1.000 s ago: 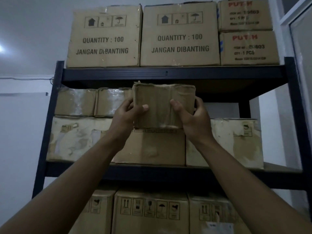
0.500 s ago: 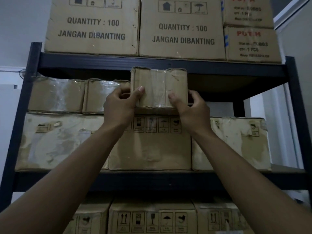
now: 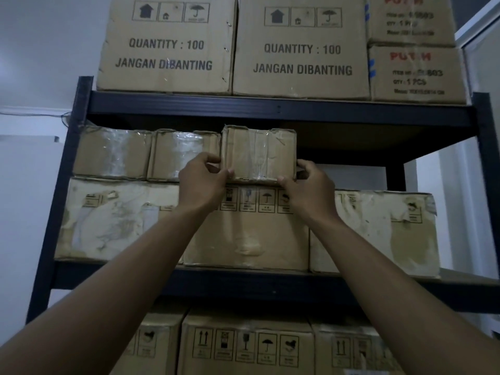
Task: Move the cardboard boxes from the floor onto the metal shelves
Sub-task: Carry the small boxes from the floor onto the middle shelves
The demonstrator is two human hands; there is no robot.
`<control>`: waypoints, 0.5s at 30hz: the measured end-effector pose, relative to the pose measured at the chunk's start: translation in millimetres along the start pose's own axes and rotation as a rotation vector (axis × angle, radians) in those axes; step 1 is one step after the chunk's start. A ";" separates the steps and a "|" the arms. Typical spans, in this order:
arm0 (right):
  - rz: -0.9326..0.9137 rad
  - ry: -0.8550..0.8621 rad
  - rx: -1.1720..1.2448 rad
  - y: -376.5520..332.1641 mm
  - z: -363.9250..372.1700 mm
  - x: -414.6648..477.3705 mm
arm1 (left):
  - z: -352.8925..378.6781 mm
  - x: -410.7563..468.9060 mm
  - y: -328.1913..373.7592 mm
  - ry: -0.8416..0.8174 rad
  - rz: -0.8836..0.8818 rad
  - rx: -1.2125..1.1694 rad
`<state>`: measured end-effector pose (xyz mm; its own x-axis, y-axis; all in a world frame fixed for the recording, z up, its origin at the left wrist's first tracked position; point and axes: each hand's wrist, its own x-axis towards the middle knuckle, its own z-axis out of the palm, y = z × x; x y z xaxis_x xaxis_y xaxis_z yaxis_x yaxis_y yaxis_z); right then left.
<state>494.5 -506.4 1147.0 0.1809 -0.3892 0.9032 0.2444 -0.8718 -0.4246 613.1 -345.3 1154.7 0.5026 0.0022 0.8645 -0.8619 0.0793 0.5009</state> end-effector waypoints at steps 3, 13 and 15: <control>0.002 0.033 0.114 1.1 -13.2 -13.4 | -4.9 -17.5 5.1 0.012 -0.014 -0.035; 0.308 -0.327 0.883 6.5 -75.7 -77.2 | -7.6 -112.9 43.4 -0.526 -0.323 -0.791; 0.356 -0.367 0.984 9.5 -87.9 -94.1 | -5.3 -134.9 48.5 -0.587 -0.397 -0.887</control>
<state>396.0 -504.2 1063.5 0.6224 -0.3168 0.7158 0.7432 -0.0476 -0.6673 503.8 -336.4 1062.2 0.4191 -0.6299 0.6540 -0.1794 0.6486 0.7397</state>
